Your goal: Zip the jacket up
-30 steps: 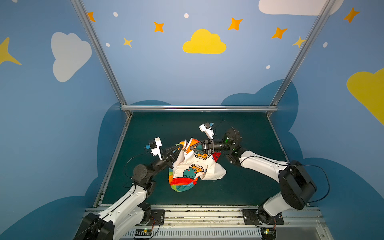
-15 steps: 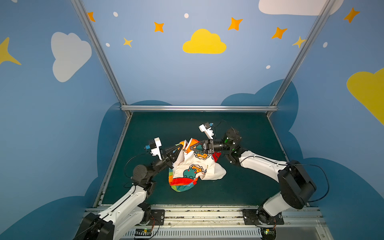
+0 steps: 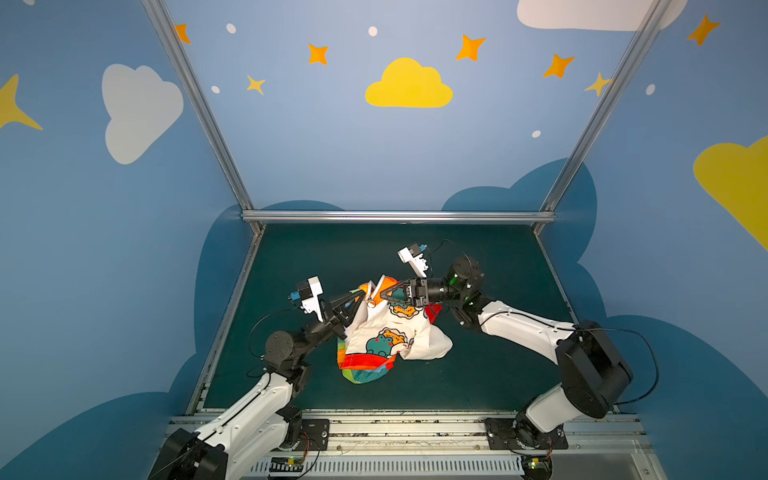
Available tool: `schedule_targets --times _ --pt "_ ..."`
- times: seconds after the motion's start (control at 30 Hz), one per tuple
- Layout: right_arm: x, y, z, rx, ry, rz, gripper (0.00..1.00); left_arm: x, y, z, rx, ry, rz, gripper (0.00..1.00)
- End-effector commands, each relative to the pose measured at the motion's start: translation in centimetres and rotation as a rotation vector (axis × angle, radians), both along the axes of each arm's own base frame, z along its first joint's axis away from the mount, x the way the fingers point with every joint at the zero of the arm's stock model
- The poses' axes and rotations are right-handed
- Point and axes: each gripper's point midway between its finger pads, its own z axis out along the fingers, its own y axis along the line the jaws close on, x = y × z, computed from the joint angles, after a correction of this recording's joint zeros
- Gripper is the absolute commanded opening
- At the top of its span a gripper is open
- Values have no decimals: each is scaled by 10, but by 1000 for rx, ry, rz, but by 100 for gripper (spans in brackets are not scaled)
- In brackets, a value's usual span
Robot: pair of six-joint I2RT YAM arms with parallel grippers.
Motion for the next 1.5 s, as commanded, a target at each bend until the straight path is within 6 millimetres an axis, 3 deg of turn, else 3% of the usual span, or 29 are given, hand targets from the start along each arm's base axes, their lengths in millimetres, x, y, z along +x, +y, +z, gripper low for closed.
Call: schedule_targets --times 0.0,0.2,0.6,1.47 --pt "-3 -1 25 55 -75 22 0 -2 1 5 -4 -34 10 3" --pt "-5 -1 15 37 -64 19 0 -1 1 17 -24 -60 9 3" --pt "-8 -2 15 38 -65 25 0 3 3 29 -67 -82 15 3" --pt "-3 -2 26 54 -81 18 0 0 4 18 -56 -51 11 3"
